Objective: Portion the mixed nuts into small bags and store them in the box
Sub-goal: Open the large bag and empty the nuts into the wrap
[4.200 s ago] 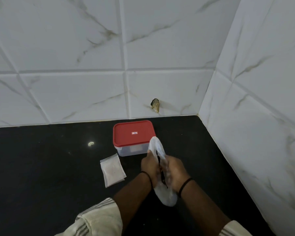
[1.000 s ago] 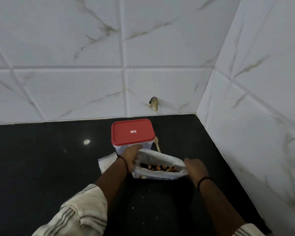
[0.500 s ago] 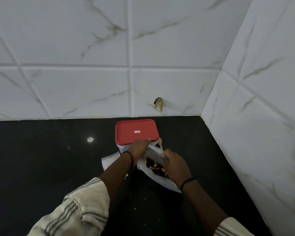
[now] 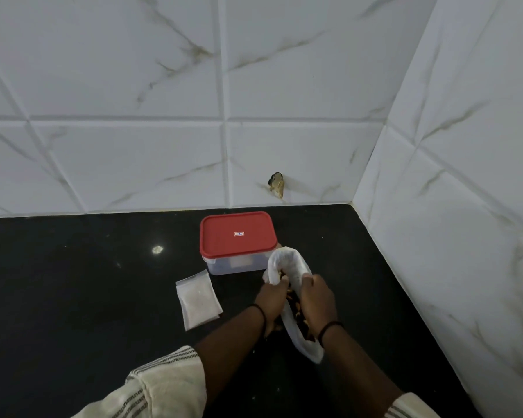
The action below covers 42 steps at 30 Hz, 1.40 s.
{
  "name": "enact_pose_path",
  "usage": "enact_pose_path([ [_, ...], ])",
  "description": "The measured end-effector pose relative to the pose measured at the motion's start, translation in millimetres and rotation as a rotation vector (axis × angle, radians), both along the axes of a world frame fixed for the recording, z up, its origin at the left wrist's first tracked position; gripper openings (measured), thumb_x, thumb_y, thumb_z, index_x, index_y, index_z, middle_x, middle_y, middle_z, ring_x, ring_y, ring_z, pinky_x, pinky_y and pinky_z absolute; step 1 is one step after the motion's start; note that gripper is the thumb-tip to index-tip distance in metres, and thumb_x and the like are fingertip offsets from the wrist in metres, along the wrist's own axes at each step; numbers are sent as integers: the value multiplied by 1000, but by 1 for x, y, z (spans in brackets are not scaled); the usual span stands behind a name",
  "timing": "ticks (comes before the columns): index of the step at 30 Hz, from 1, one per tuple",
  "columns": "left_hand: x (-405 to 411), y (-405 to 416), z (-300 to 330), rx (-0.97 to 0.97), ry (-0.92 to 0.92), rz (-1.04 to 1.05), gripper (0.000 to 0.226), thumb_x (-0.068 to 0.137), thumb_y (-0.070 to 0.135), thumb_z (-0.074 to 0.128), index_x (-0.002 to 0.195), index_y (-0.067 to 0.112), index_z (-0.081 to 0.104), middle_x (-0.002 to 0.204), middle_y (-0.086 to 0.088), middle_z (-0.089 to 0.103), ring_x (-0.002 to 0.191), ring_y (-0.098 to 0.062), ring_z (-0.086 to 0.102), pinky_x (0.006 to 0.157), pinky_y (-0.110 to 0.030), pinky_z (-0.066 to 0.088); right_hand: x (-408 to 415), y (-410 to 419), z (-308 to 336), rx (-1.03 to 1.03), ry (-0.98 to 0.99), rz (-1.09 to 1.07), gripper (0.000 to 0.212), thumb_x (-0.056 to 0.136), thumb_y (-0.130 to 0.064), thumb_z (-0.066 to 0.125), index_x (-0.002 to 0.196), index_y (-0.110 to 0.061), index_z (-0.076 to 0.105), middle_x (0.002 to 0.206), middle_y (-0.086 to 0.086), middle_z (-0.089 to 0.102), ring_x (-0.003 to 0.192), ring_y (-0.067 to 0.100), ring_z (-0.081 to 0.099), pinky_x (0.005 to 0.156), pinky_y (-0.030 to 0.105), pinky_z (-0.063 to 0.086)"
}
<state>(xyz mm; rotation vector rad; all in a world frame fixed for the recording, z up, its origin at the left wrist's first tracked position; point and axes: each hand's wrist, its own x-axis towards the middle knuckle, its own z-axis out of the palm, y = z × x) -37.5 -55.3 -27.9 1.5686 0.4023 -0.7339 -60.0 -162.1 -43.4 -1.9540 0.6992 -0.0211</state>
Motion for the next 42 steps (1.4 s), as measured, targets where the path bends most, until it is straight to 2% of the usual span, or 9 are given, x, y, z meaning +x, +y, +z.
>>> enact_pose_path([
  [8, -5, -21, -11, -147, 69, 205, 48, 103, 46, 30, 127, 12, 56, 108, -12, 67, 98, -24, 64, 88, -41, 53, 8, 30, -18, 177, 133, -139, 49, 94, -62, 43, 95, -20, 68, 82, -2, 66, 77, 13, 64, 80, 35, 51],
  [11, 0, -14, -12, -106, 7, 250, 45, 104, 44, 30, 108, 12, 63, 95, -12, 70, 88, -23, 67, 75, -36, 54, 4, 24, -11, 289, 154, -80, 46, 99, -52, 41, 91, -20, 73, 83, 3, 74, 81, 17, 70, 82, 39, 56],
  [16, 19, 26, -24, -167, -2, 317, 32, 97, 37, 51, 110, 14, 69, 108, -13, 71, 103, -30, 64, 98, -50, 48, 1, -2, -11, 546, 112, -182, 40, 98, -43, 46, 102, -12, 70, 98, 11, 73, 93, 27, 69, 88, 42, 55],
  [21, 35, 54, -25, -248, 37, 330, 33, 100, 34, 48, 110, 9, 66, 106, -20, 70, 97, -34, 65, 91, -42, 51, -11, -16, -20, 808, 112, -276, 33, 95, -23, 45, 71, -8, 62, 58, 7, 62, 54, 22, 60, 53, 30, 47],
  [25, 40, 58, -26, -180, 19, 225, 32, 101, 33, 47, 111, 7, 63, 101, -18, 70, 92, -30, 65, 83, -38, 52, -17, -16, -29, 657, 159, -231, 37, 96, -25, 45, 72, -6, 66, 70, 14, 64, 68, 30, 61, 69, 40, 51],
  [28, 46, 60, -25, -65, -23, 115, 35, 101, 34, 48, 117, 6, 60, 105, -18, 69, 97, -31, 65, 86, -39, 52, -18, -23, -28, 194, 323, 30, 35, 96, -35, 46, 91, -8, 69, 92, 11, 68, 87, 26, 65, 87, 41, 54],
  [33, 59, 52, -8, 177, -182, -169, 43, 101, 39, 44, 123, 5, 59, 115, -16, 65, 106, -28, 61, 93, -37, 47, -13, -30, -8, -583, 255, 347, 24, 95, -33, 48, 92, -14, 62, 92, 4, 63, 81, 18, 57, 66, 27, 42],
  [38, 64, 38, 17, 278, -387, -405, 27, 102, 38, 42, 110, 16, 55, 117, -14, 60, 112, -29, 58, 100, -41, 46, 9, -25, 5, -437, -34, 380, 38, 100, -25, 49, 135, -12, 53, 129, 7, 59, 120, 20, 55, 100, 32, 45],
  [42, 61, 36, 20, 378, -580, -520, 45, 105, 38, 34, 105, 1, 60, 105, -23, 64, 100, -36, 61, 94, -45, 48, 16, -19, 4, -411, -11, 490, 28, 100, -27, 49, 123, -11, 54, 117, 8, 61, 107, 22, 60, 85, 30, 47],
])
